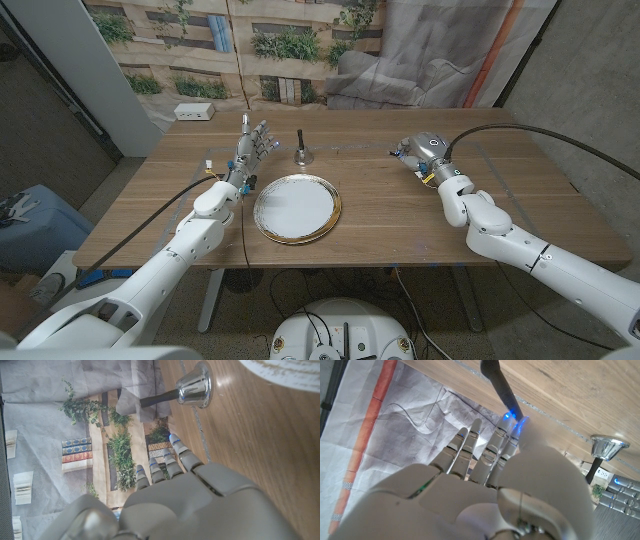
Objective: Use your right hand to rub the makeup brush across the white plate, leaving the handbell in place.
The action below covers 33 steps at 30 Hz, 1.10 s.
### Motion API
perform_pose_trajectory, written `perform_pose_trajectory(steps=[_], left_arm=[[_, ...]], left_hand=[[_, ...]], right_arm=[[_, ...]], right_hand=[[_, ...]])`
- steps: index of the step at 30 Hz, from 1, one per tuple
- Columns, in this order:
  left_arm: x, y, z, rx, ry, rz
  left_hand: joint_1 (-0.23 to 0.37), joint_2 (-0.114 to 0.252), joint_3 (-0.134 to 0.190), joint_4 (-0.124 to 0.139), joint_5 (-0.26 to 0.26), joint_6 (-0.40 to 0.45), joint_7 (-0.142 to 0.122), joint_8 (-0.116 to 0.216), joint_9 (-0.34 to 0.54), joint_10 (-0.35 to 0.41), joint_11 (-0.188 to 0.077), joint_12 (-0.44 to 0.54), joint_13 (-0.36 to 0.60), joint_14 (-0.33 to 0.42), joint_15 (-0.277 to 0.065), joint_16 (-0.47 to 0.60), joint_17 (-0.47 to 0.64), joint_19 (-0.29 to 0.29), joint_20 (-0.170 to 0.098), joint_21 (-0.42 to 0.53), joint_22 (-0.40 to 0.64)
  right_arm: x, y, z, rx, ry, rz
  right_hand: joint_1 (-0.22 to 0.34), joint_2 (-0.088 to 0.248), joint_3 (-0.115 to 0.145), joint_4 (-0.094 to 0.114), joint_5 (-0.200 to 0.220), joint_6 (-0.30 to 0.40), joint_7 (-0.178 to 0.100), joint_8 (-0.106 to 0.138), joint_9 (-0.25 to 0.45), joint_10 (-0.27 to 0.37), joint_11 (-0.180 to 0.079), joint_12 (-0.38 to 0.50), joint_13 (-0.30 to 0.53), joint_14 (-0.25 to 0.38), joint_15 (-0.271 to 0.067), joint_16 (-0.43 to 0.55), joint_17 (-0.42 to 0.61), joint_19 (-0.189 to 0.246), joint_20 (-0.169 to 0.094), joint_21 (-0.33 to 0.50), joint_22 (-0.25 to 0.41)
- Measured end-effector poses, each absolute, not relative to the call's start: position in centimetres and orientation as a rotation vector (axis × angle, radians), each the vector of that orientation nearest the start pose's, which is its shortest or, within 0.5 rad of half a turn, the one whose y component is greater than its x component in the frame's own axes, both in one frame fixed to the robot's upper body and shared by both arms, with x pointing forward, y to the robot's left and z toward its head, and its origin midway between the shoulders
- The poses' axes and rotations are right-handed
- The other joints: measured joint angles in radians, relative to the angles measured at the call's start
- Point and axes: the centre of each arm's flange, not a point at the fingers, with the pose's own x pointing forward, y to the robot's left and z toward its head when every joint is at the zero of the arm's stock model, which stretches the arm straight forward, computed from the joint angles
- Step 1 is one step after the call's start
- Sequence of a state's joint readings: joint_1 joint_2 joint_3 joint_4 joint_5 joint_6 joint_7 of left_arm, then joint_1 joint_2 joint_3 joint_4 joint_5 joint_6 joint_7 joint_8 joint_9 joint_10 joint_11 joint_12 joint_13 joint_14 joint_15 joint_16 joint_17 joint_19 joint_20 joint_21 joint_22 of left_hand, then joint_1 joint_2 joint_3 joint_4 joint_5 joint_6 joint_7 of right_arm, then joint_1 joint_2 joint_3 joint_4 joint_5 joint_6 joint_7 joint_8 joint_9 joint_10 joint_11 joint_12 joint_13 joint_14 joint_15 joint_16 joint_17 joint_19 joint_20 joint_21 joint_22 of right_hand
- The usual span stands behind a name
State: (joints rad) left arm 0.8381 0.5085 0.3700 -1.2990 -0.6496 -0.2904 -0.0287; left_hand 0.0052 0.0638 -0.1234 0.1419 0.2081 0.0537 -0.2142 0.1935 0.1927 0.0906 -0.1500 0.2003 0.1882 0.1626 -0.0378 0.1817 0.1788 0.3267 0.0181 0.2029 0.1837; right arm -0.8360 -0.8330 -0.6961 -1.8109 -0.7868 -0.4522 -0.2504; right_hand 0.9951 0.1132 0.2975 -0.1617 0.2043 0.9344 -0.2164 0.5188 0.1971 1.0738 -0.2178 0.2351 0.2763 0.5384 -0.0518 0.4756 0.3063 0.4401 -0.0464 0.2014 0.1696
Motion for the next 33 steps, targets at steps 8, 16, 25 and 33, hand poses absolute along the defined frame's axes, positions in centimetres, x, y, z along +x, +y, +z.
perform_pose_trajectory(steps=[8,16,25,33], left_arm=[[65.3,29.0,-2.7,-0.043,-0.595,-0.205],[65.3,29.0,-2.7,-0.043,-0.595,-0.204],[65.3,29.0,-2.7,-0.043,-0.595,-0.204],[65.3,29.0,-2.7,-0.043,-0.595,-0.204]], left_hand=[[0.000,0.000,0.000,0.000,0.000,0.000,0.000,0.000,0.000,0.000,0.000,0.000,0.000,0.000,0.000,0.000,0.000,0.000,0.000,0.000,0.000],[0.000,0.000,0.000,0.000,0.000,0.000,0.000,0.000,0.000,0.000,0.000,0.000,0.000,0.000,0.000,0.000,0.000,0.000,0.000,0.000,0.000],[0.000,0.000,0.000,0.000,0.000,0.000,0.000,0.000,0.000,0.000,0.000,0.000,0.000,0.000,0.000,0.000,0.000,0.000,0.000,0.000,0.000],[0.000,0.000,0.000,0.000,0.000,0.000,0.000,0.000,0.000,0.000,0.000,0.000,0.000,0.000,0.000,0.000,0.000,0.000,0.000,0.000,0.000]], right_arm=[[59.0,-23.8,-1.2,-1.633,-0.634,-0.365],[59.4,-23.5,-1.6,-1.671,-0.611,-0.354],[59.7,-23.1,-1.9,-1.721,-0.598,-0.344],[60.1,-22.6,-2.3,-1.750,-0.583,-0.327]], right_hand=[[0.000,0.000,0.000,0.000,0.000,0.000,0.000,0.000,0.000,0.000,0.000,0.000,0.000,0.000,0.000,0.000,0.000,0.000,0.000,0.000,0.000],[0.000,0.000,0.000,0.000,0.000,0.000,0.000,0.000,0.000,0.000,0.000,0.000,0.000,0.000,0.000,0.000,0.000,0.000,0.000,0.000,0.000],[0.000,0.000,0.000,0.000,0.000,0.006,0.006,-0.002,0.000,0.000,0.000,0.000,0.000,0.000,0.000,0.000,0.000,0.000,0.000,0.000,0.000],[0.000,0.000,0.000,0.000,0.000,0.006,0.006,-0.004,0.001,0.000,0.000,0.000,0.000,0.000,0.000,0.000,0.000,0.000,0.000,0.000,0.000]])
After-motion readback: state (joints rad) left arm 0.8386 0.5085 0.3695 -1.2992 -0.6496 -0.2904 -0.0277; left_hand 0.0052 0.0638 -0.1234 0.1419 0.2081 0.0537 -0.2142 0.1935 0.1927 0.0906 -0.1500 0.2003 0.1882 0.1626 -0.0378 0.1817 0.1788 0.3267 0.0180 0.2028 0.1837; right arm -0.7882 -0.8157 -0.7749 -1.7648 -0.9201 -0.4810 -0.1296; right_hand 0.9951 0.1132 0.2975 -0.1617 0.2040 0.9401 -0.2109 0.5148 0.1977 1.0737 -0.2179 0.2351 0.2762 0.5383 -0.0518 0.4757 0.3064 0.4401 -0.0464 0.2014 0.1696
